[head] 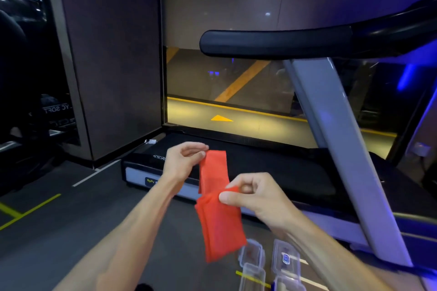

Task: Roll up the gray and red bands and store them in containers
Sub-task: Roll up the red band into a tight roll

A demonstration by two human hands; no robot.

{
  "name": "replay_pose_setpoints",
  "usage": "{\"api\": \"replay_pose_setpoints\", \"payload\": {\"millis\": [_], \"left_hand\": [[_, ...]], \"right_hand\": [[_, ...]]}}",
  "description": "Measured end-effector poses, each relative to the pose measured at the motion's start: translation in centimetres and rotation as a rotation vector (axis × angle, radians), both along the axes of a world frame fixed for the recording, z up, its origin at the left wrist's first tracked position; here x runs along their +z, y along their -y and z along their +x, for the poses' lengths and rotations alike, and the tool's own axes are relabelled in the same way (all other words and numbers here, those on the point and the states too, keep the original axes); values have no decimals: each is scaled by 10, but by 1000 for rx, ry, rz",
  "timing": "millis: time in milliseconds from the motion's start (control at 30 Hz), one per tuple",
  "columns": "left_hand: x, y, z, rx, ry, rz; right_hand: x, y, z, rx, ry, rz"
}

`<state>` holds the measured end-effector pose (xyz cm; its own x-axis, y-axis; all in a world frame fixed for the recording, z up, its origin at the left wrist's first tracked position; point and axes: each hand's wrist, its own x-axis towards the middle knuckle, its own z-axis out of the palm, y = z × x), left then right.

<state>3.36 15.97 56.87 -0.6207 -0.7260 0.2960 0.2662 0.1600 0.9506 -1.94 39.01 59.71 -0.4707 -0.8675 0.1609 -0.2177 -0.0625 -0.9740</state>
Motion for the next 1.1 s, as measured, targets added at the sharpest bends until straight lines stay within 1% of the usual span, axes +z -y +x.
{"api": "replay_pose_setpoints", "payload": {"millis": [100, 200, 333, 467, 633, 767, 867, 1000, 1100], "left_hand": [[8, 0, 1, -30, -51, -42], [13, 0, 2, -83, -76, -84], [21, -5, 2, -135, -102, -110], [26, -17, 5, -166, -143, -114], [30, -29, 11, -209, -152, -117], [32, -39, 16, -225, -185, -124], [33, -47, 21, -234, -198, -155], [35, -56, 28, -232, -164, -237], [33, -63, 27, -177, -168, -253]], "right_hand": [[-7, 10, -2, -59, -19, -42], [-6, 24, -12, -195, -1, -137], [1, 38, -23, -304, 13, -202], [3, 46, -27, -407, -48, -257], [1, 44, -27, -447, -192, -316], [-1, 41, -27, -490, -254, -377], [-4, 40, -27, -518, -272, -396], [-6, 38, -28, -544, -281, -404], [-8, 38, -30, -564, -273, -412]]}}
